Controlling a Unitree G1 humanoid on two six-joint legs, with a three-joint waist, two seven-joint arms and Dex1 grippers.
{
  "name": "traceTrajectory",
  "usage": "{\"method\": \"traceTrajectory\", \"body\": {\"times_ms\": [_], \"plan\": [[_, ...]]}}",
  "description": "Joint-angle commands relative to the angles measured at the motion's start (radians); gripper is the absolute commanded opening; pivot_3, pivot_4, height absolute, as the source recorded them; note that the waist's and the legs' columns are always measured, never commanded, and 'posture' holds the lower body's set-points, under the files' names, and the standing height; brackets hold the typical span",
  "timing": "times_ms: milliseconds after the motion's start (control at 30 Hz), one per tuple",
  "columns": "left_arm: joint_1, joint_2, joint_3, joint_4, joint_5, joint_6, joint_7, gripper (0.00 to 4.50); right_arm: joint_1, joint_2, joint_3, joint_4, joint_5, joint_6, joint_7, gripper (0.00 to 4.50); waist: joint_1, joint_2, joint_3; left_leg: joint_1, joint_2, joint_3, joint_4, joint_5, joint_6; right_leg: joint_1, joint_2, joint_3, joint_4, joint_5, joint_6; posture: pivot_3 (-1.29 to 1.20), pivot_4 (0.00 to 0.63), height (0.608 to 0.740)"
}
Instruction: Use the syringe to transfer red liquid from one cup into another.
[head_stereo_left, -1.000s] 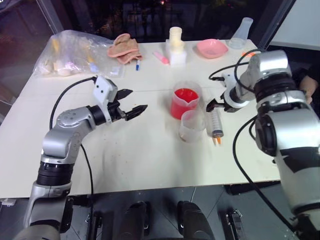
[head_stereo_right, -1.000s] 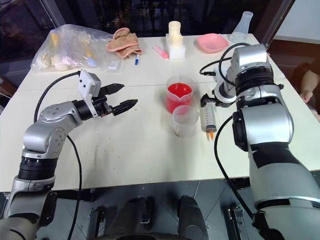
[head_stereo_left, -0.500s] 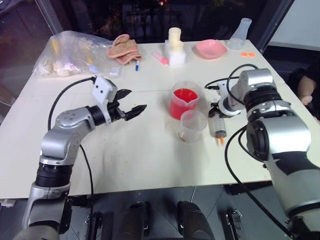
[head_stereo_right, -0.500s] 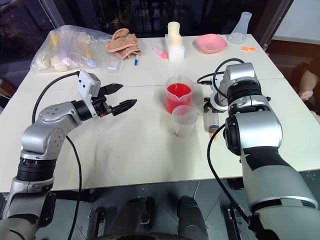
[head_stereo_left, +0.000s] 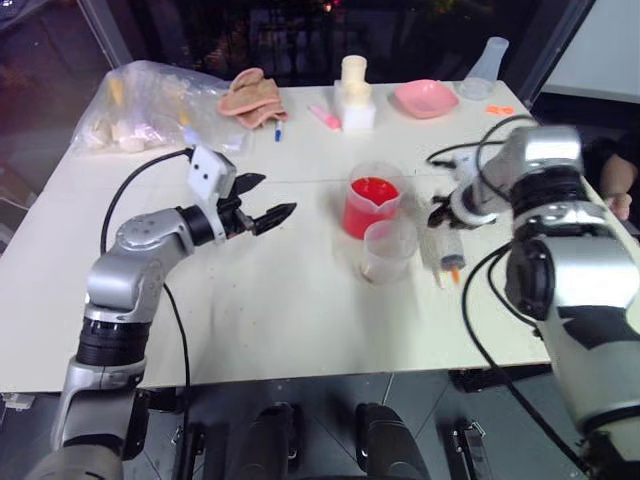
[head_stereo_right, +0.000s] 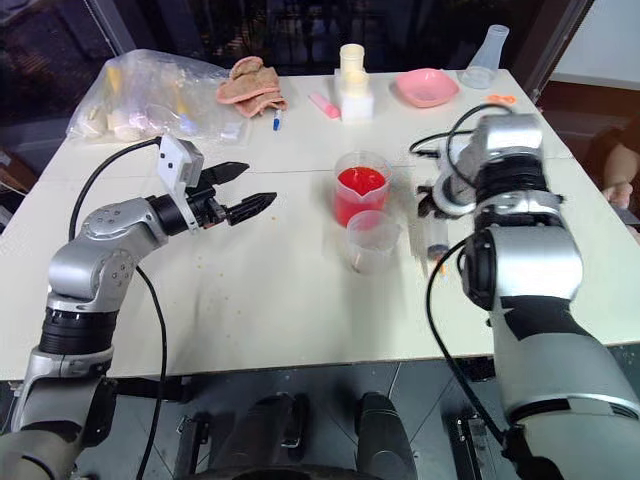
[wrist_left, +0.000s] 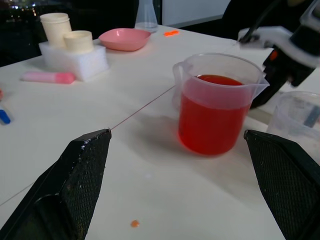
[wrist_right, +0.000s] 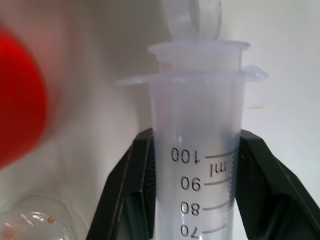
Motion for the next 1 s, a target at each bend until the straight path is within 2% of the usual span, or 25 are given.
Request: {"method": "traceTrajectory", "body": {"times_ms": [33, 133, 200, 333, 400, 500, 567, 700, 867, 1000], "plan": [[-0.042, -0.004, -0.002, 0.017, 0.007, -0.037, -0.023, 4.5, 0.073, -0.045, -0.026, -0.417, 0.029, -0.069, 0.029, 1.46, -0.002, 0.0, 0.0, 0.0, 0.0, 0.0, 0.0, 0.0, 0.0, 0.0, 0.0, 0.0, 0.0, 0.0, 0.0, 0.0, 0.15, 0.74], [-0.077, -0.016, -0.012, 0.079, 0.028, -0.066, -0.036, 4.5, 0.131, 0.013, -0.189, -0.759, 0.166, -0.213, 0.086, 1.46, -0.008, 0.0, 0.0, 0.0, 0.001, 0.0, 0.001, 0.0, 0.0, -0.001, 0.001, 0.0, 0.001, 0.0, 0.0, 0.0, 0.15, 0.74], [-0.107, -0.019, -0.016, 0.114, 0.035, -0.081, -0.05, 4.5, 0.205, 0.041, -0.19, -0.944, 0.165, -0.459, 0.111, 1.46, -0.01, 0.0, 0.0, 0.0, 0.001, 0.001, 0.001, -0.001, 0.001, -0.002, 0.002, 0.001, 0.005, 0.0, 0.0, 0.0, 0.15, 0.74], [-0.177, -0.016, -0.017, 0.174, 0.037, -0.09, -0.082, 4.5, 0.24, 0.158, -0.238, -1.08, 0.338, -0.539, 0.182, 1.46, -0.009, 0.0, 0.0, 0.001, 0.002, 0.0, 0.003, -0.003, 0.005, -0.003, 0.003, 0.0, 0.011, 0.0, 0.0, 0.0, 0.15, 0.74], [-0.219, -0.011, -0.018, 0.215, 0.043, -0.097, -0.098, 4.5, 0.264, 0.228, -0.225, -1.119, 0.394, -0.64, 0.218, 1.46, -0.008, 0.0, 0.0, 0.003, 0.002, 0.0, 0.004, -0.002, 0.005, 0.0, 0.003, 0.0, 0.012, 0.0, 0.0, 0.0, 0.15, 0.74], [-0.278, -0.008, -0.008, 0.255, 0.04, -0.087, -0.106, 4.5, 0.316, 0.315, -0.207, -1.123, 0.452, -0.725, 0.238, 1.46, -0.007, 0.0, 0.0, 0.008, 0.002, 0.0, 0.004, -0.002, 0.005, 0.004, 0.003, 0.001, 0.012, 0.0, 0.0, 0.0, 0.15, 0.74], [-0.324, -0.011, 0.003, 0.276, 0.029, -0.073, -0.107, 4.5, 0.383, 0.345, -0.174, -1.087, 0.43, -0.812, 0.26, 1.46, -0.004, 0.0, 0.0, 0.009, 0.002, 0.0, 0.004, -0.002, 0.005, 0.005, 0.003, 0.001, 0.013, 0.0, 0.0, 0.0, 0.15, 0.74], [-0.41, -0.013, 0.012, 0.289, -0.002, -0.018, -0.117, 4.5, 0.505, 0.36, -0.102, -0.986, 0.361, -0.99, 0.317, 1.46, -0.003, 0.0, 0.0, 0.011, 0.001, -0.001, 0.004, -0.003, 0.005, 0.007, 0.003, 0.001, 0.012, 0.0, 0.0, 0.0, 0.15, 0.74], [-0.443, -0.003, 0.01, 0.271, -0.031, 0.033, -0.163, 4.5, 0.534, 0.358, -0.055, -0.84, 0.296, -1.17, 0.353, 1.46, -0.016, 0.0, 0.0, 0.011, 0.002, 0.0, 0.003, -0.002, 0.004, 0.005, 0.003, 0.002, 0.013, 0.0, 0.0, 0.0, 0.15, 0.74], [-0.441, -0.009, 0.005, 0.25, -0.035, 0.049, -0.169, 4.5, 0.548, 0.371, -0.036, -0.761, 0.274, -1.244, 0.352, 1.46, -0.024, 0.0, 0.0, 0.012, 0.002, -0.001, 0.002, -0.002, 0.003, 0.005, 0.004, 0.002, 0.014, 0.0, 0.0, 0.0, 0.15, 0.74]]}}
